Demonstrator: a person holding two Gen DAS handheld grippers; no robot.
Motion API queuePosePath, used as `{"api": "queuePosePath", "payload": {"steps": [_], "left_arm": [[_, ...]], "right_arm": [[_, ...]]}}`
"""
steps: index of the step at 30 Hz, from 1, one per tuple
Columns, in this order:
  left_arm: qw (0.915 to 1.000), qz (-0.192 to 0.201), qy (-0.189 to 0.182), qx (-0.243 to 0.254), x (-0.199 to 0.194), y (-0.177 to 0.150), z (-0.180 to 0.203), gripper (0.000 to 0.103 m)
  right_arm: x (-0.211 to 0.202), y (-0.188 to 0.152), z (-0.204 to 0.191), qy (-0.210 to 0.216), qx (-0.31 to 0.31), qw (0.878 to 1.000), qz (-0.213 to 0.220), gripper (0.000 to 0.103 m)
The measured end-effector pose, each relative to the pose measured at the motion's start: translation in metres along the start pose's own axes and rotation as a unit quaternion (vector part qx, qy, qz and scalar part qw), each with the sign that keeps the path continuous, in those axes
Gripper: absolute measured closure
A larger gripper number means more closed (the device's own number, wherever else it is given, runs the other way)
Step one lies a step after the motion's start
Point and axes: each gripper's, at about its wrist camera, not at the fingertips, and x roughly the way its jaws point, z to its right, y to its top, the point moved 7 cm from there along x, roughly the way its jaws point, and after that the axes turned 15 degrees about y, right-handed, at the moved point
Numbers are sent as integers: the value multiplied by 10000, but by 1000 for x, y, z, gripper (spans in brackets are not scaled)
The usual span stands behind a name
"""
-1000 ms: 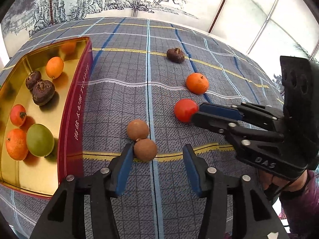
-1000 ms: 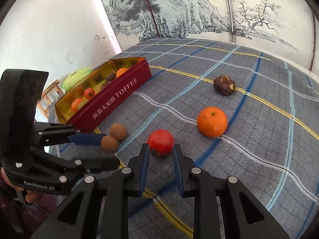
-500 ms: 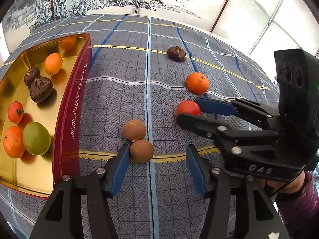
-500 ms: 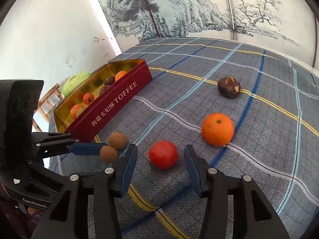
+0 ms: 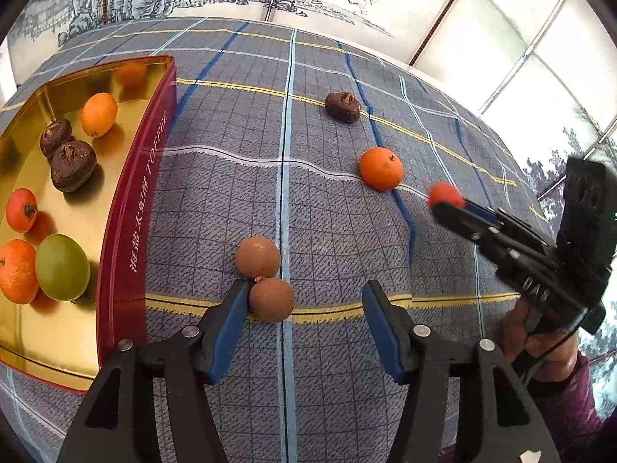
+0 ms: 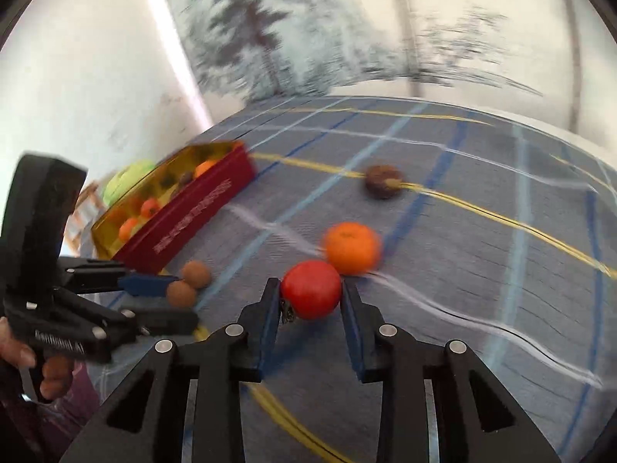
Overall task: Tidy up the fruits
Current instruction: 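Grasp the red tomato with the right gripper and lift while the left gripper waits at the brown fruits, then close the left gripper on the brown fruits while the right gripper holds the tomato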
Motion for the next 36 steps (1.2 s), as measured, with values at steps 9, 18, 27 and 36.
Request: {"api": "queuePosePath", "payload": {"steps": [9,18,27,36], "left_arm": [[9999,-7,48,-150,4,4,-2,63],[9999,20,21,-126,7,5,-8,84],[9963,796,74,325,-37,11,13,84],[9925,1099,307,443,-56,10,6,84]], "right_arm": [[-39,-4,59,-293,750,9960,389,71],[-42,-9,65,-154,933,9945,452,71],[-37,-11,66,-247,978,9943,339,71],[-30,-13,70,-393,1016,9939,184,70]]}}
